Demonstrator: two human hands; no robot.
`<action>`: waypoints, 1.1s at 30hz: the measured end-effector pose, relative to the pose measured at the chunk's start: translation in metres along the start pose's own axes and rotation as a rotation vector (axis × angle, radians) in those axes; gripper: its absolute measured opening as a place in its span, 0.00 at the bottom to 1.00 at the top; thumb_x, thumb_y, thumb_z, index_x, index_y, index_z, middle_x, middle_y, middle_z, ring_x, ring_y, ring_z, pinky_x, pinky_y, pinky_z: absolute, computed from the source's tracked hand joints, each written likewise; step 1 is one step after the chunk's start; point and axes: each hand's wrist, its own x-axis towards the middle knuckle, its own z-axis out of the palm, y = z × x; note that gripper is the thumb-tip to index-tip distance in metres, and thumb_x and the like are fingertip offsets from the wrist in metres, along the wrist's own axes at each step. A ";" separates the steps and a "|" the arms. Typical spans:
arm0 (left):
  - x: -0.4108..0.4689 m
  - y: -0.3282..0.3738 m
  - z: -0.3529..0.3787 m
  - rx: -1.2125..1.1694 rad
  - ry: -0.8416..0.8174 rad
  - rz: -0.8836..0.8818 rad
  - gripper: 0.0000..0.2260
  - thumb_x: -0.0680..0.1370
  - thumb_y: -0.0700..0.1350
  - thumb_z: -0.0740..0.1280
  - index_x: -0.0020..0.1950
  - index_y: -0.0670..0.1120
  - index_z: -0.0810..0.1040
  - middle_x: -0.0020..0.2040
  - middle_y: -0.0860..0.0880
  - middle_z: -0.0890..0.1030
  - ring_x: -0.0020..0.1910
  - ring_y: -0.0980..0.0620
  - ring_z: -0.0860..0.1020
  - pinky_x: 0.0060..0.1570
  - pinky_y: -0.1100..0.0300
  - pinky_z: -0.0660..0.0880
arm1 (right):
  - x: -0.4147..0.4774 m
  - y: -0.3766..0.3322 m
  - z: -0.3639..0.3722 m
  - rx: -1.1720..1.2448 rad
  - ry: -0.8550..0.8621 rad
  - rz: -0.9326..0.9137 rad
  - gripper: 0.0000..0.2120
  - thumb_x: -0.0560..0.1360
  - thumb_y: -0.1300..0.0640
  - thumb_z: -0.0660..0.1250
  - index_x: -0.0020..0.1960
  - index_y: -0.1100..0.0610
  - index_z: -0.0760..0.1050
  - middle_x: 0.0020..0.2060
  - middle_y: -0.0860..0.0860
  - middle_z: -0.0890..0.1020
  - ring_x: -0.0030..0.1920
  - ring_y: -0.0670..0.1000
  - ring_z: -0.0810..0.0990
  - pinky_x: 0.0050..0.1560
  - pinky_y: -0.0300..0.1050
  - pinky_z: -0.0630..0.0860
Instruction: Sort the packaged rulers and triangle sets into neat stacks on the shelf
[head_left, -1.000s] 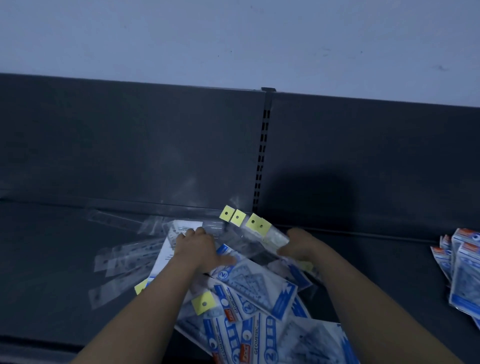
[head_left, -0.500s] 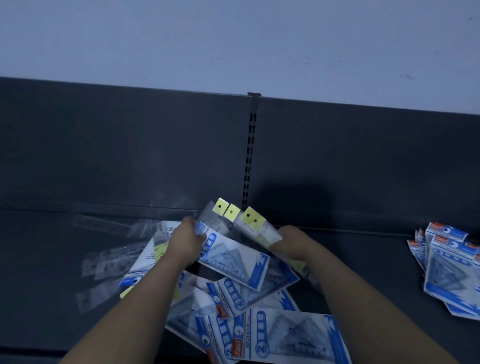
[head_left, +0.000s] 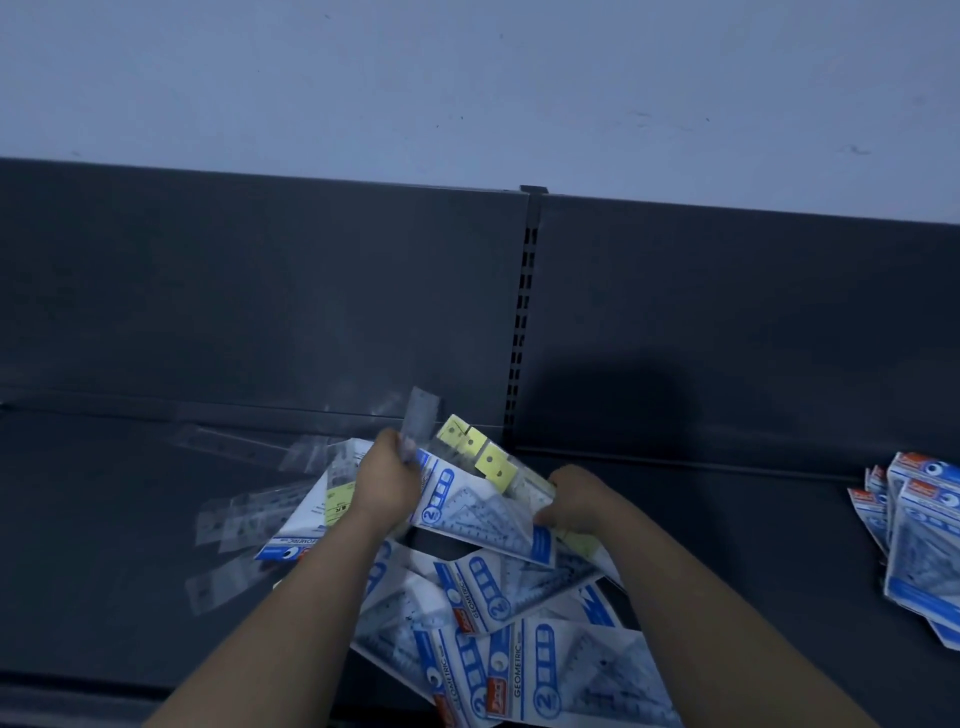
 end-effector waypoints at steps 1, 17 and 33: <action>0.000 0.001 -0.001 -0.013 0.023 -0.004 0.04 0.81 0.41 0.58 0.51 0.41 0.69 0.42 0.46 0.75 0.39 0.46 0.74 0.33 0.58 0.66 | 0.000 0.000 -0.002 0.002 -0.007 0.010 0.17 0.71 0.55 0.73 0.55 0.61 0.76 0.53 0.57 0.80 0.50 0.53 0.79 0.50 0.46 0.77; -0.004 0.012 -0.007 0.188 -0.379 -0.007 0.18 0.72 0.39 0.73 0.58 0.43 0.71 0.52 0.46 0.78 0.47 0.45 0.79 0.43 0.55 0.76 | -0.005 0.026 -0.037 0.122 0.203 -0.025 0.04 0.77 0.62 0.60 0.48 0.62 0.73 0.48 0.57 0.78 0.48 0.56 0.77 0.44 0.45 0.72; 0.015 0.023 -0.004 0.141 -0.031 0.043 0.12 0.76 0.38 0.67 0.58 0.39 0.71 0.54 0.40 0.78 0.48 0.42 0.75 0.43 0.56 0.68 | -0.026 0.046 -0.055 -0.048 0.483 -0.082 0.13 0.74 0.65 0.59 0.58 0.57 0.66 0.47 0.56 0.78 0.43 0.57 0.76 0.39 0.47 0.73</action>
